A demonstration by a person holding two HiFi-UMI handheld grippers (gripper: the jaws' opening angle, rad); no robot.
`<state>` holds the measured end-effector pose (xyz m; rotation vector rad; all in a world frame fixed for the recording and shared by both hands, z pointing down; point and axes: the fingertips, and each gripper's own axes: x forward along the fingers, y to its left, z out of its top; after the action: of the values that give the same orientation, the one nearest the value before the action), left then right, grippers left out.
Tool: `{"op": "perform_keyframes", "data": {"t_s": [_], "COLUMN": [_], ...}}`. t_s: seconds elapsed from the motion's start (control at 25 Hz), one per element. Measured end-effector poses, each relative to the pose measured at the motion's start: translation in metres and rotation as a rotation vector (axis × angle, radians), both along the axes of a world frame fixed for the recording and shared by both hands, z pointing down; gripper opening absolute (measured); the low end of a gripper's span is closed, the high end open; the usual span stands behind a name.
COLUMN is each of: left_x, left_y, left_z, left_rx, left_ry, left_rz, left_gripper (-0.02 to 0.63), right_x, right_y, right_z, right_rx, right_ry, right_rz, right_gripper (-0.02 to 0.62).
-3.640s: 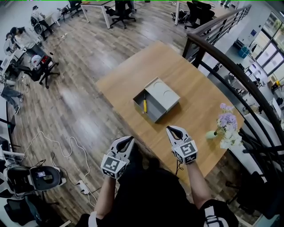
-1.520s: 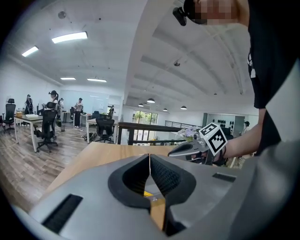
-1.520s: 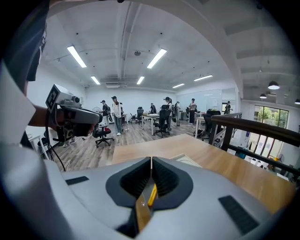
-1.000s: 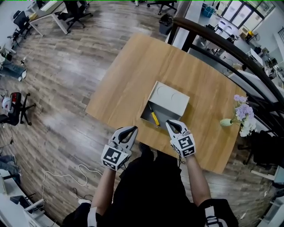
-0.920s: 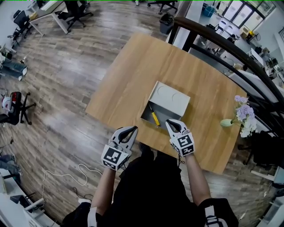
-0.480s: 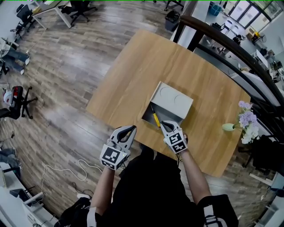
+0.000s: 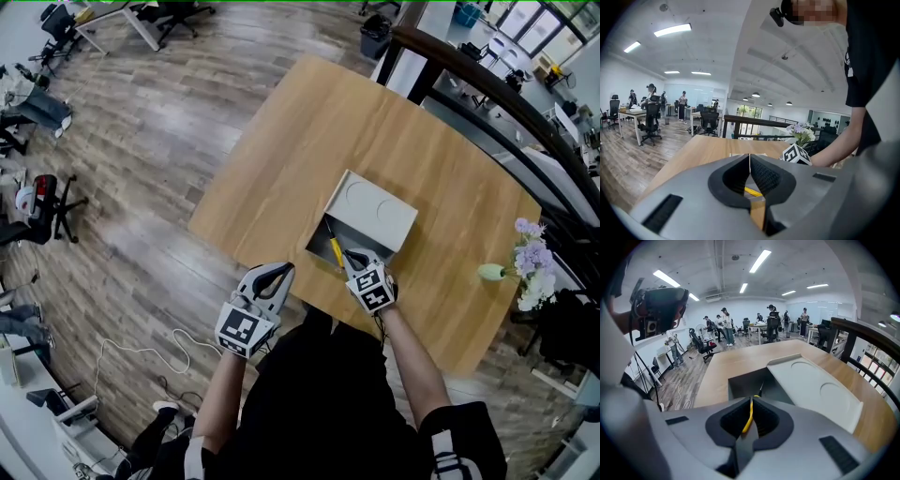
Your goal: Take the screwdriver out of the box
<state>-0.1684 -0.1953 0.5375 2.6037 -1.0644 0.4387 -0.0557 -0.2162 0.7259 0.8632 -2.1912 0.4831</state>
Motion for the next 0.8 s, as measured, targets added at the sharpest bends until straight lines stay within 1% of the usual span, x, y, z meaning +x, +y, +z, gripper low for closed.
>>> {"op": "perform_keyframes", "data": {"t_s": [0.2,0.6,0.8], "left_x": [0.002,-0.003,-0.002], "left_y": [0.002,0.008,0.011], "left_z": [0.001,0.002,0.002], "left_rx": [-0.004,-0.018,-0.015], "left_ry": [-0.014,-0.020,-0.020], "left_rz": [0.013,0.012,0.015], "left_gripper": [0.025,0.025,0.025], "right_x": [-0.001,-0.013,-0.019], "right_y": [-0.001,-0.002,-0.009], "right_z": [0.016,0.037,0.046], "right_rx": [-0.038,-0.113,-0.127], "right_ry": [0.030,0.049,0.053], "right_rz": [0.002,-0.003,0.014], "right_gripper": [0.028,0.028,0.028]}}
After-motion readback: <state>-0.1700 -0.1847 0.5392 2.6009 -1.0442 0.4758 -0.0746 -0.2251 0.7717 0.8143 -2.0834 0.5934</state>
